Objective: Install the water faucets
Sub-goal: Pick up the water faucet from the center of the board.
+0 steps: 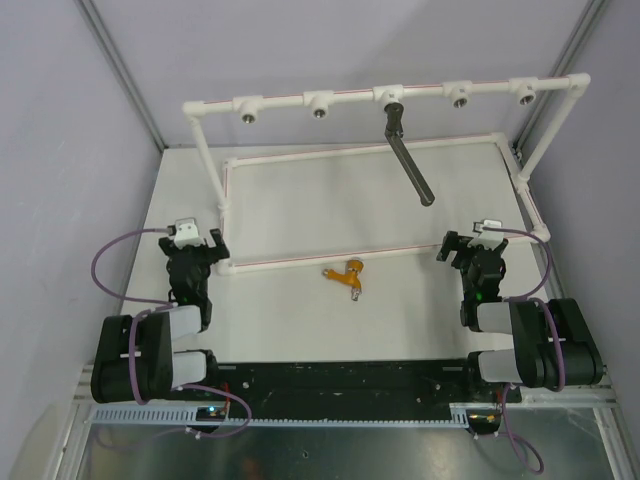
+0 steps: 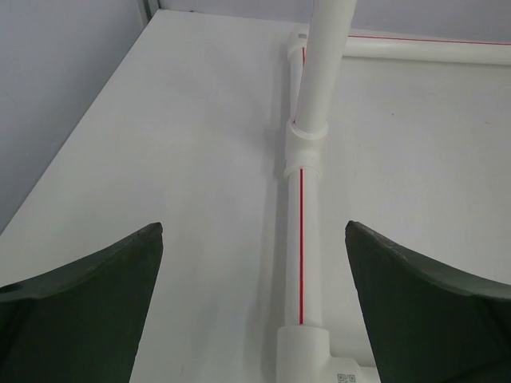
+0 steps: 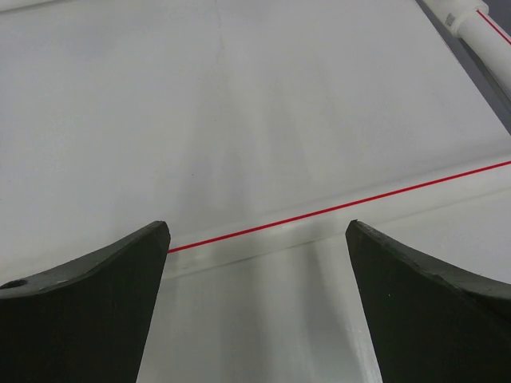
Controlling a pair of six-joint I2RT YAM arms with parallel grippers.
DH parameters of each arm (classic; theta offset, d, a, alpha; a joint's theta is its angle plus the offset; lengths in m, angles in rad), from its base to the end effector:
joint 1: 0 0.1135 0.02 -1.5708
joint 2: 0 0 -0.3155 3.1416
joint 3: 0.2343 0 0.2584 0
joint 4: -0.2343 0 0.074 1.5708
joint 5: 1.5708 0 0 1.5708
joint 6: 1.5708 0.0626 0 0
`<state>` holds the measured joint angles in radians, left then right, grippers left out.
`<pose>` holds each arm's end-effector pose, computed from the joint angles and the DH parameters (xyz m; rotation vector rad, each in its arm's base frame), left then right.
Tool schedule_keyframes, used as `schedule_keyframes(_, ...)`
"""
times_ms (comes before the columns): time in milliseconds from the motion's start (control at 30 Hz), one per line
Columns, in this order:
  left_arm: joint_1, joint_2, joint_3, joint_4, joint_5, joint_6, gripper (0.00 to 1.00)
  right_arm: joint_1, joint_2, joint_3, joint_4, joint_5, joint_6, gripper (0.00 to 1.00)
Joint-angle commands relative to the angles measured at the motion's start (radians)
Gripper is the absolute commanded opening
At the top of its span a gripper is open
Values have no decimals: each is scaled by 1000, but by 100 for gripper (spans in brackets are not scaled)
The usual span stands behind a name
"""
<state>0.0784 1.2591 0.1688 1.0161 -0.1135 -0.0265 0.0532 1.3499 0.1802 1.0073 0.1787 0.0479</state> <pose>0.2272 0.0250 0.2086 -0.1728 1.6371 0.1330 0.2383 0.0015 0.1914 0.1268 1.7266 -0.0804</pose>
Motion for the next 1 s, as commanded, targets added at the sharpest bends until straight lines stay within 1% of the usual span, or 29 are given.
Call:
schedule_keyframes(0,12,-11,8,54,52,12,100,-3,7,32,41,10,-9,99)
schedule_keyframes(200,12,-10,8,55,55,11,100,-23,8,47,14,43,30,99)
schedule_keyframes(800,6,-9,11,56,42,11,100,-40,-2,46,6,43,50,99)
schedule_keyframes(867,-2,-42,39,-14,-55,-12,100,-44,-27,37,0,49,69,99)
schedule_keyframes(933,-1,-109,116,-204,-142,-43,100,-62,-57,25,-8,48,82,99)
schedule_keyframes(967,-1,-141,158,-316,-148,-35,100,-67,-67,19,-2,50,82,99)
